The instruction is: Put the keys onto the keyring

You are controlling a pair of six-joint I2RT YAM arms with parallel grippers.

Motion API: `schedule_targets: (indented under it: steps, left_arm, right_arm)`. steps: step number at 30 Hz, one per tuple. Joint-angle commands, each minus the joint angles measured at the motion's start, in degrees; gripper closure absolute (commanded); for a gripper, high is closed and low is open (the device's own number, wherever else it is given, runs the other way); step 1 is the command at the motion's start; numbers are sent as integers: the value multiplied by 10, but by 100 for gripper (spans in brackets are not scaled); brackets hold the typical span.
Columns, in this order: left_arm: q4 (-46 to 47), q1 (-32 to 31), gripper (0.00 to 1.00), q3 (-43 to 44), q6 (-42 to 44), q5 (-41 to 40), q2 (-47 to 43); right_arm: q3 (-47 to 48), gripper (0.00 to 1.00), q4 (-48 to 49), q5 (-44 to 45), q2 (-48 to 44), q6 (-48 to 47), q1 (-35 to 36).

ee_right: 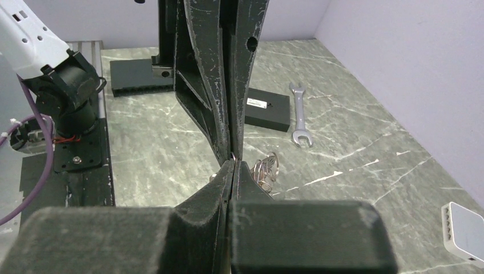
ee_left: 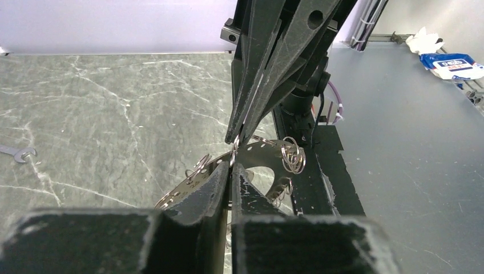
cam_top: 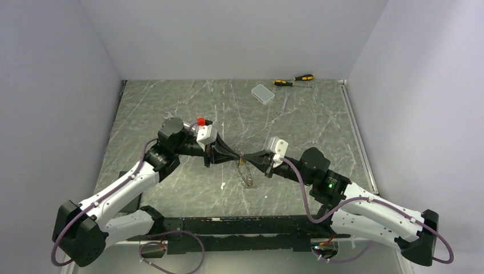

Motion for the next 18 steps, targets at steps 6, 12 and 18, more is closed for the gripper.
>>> schedule_targets:
  steps: [6,12,18]
  left_arm:
    - [3,-8,100,25,-4,-1,2]
    - [4,-8,100,23,-6,-2,-1]
    - [24,-8,100,17,-19,1,-4]
  right_arm:
    - [27,100,66,-4,-3,9,1]
    - [11,100,101,12,-8,20,2]
    - [1,100,129,18,-12,33,1]
